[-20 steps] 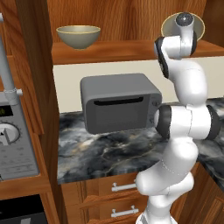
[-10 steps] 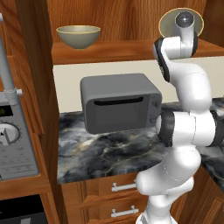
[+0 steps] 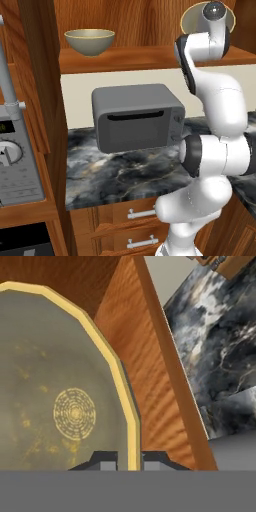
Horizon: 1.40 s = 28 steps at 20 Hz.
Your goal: Move the bowls from the cabinet to the plates on the dining table.
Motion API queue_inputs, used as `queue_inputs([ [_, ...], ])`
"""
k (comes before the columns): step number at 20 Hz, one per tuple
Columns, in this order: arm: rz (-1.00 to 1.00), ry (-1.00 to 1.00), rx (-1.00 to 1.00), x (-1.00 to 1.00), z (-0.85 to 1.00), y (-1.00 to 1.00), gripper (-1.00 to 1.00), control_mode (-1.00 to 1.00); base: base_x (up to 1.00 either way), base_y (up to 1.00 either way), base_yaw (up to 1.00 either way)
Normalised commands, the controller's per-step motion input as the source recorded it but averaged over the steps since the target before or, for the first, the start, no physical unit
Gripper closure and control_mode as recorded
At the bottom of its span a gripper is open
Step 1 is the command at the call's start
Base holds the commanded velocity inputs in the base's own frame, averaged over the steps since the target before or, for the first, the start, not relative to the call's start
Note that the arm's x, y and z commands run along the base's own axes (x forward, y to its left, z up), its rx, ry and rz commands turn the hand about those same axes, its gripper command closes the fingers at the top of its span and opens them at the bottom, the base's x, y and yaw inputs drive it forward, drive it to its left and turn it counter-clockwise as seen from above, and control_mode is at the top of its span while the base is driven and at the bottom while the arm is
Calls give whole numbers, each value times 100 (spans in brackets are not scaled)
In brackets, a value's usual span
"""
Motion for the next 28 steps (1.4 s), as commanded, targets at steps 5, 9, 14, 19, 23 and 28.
queue_inputs([
  [5, 0, 1, 0, -57, 10, 31, 100, -100, 0, 0, 0],
  [9, 0, 0, 0, -60, 6, 28, 100, -100, 0, 0, 0],
  [14, 0, 0, 0, -61, 4, 24, 100, -100, 0, 0, 0],
  [19, 0, 0, -1, -62, 0, 23, 100, -100, 0, 0, 0],
  [23, 0, 0, -2, -59, 0, 24, 100, -100, 0, 0, 0],
  [28, 0, 0, -2, -53, 0, 24, 100, -100, 0, 0, 0],
])
